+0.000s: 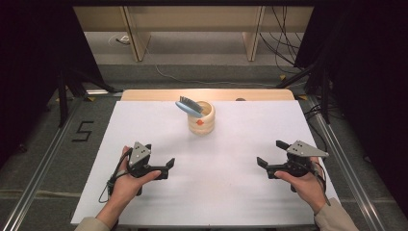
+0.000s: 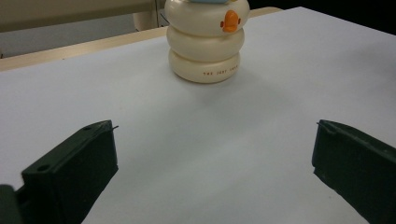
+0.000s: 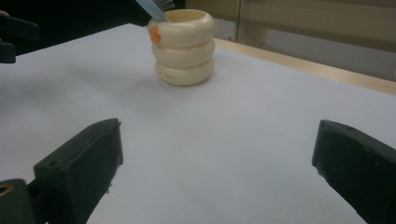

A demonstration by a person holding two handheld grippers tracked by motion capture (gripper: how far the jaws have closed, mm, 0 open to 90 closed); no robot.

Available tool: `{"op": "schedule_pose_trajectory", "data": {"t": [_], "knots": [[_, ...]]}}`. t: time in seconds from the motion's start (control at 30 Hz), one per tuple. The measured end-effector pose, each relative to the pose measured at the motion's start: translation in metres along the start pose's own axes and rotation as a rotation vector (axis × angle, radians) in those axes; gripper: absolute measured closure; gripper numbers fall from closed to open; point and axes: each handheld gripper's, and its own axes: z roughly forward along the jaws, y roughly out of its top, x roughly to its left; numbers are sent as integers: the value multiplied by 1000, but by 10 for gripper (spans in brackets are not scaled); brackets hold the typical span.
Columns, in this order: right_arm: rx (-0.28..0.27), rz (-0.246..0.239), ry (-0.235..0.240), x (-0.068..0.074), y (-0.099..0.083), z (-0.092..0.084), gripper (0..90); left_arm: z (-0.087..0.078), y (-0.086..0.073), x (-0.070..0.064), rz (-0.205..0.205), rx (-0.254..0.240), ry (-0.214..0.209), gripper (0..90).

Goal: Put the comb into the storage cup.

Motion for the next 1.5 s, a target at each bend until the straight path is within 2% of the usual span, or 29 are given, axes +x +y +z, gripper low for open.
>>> {"op": "schedule_pose_trajectory", "data": {"t": [0.33,0.9,1.5], "knots": [[20,6,6,3,-11,-4,27,0,0,1,-4,-2,1,0],[39,25,-7,-3,-23,-11,31,-1,0,1,-1,0,-1,0],[42,33,-26,-8,-29,-15,39,1,0,0,-3,2,-2,0]]}}
